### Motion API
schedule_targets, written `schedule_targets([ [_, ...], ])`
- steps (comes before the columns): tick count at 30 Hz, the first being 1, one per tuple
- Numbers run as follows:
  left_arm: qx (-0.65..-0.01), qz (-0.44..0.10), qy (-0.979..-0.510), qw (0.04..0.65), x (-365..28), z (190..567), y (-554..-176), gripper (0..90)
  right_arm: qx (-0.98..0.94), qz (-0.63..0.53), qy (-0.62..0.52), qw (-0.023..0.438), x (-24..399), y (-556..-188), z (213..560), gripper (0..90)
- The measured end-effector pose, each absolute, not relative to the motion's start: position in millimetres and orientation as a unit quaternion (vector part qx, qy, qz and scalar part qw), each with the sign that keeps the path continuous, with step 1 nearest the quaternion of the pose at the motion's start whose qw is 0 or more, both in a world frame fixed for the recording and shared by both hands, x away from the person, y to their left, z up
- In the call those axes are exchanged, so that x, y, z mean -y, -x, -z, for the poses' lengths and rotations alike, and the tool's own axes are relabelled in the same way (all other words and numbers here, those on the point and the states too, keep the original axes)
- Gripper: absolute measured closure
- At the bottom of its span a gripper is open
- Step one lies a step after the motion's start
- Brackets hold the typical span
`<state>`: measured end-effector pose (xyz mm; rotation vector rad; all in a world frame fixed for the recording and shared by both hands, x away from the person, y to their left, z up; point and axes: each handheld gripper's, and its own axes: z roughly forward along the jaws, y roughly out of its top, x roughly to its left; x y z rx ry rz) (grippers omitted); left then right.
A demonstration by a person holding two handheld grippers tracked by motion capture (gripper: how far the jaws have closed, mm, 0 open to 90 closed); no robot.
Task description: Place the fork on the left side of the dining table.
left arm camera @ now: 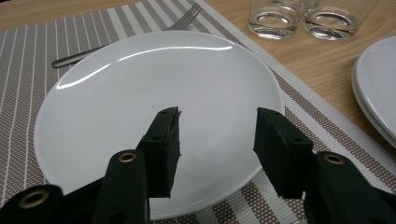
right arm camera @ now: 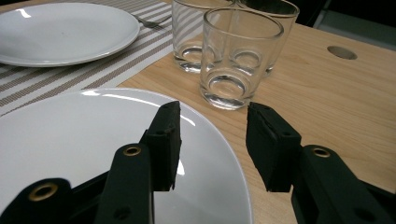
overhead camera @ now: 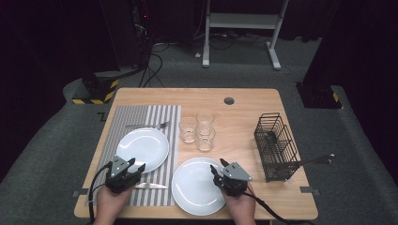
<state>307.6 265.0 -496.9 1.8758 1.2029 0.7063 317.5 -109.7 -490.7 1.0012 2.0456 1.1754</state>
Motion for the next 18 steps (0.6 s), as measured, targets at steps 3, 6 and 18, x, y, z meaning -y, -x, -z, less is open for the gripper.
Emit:
schedule_targets([
  [3,-0.477,-0.273,-0.739,0.390,-264.9,497.6,-308.8,49.3,-0.770,-0.434,-0.372,0.285,106.8,-319.5,488.8,54.1],
  [6,-0.475,-0.274,-0.739,0.391,-265.0,497.3,-308.8,48.2,-0.773,-0.428,-0.373,0.284,103.0,-322.1,486.1,49.3],
  [18,-0.478,-0.271,-0.740,0.388,-265.0,498.7,-308.2,47.7,-0.774,-0.426,-0.377,0.278,97.2,-327.3,483.0,41.0],
])
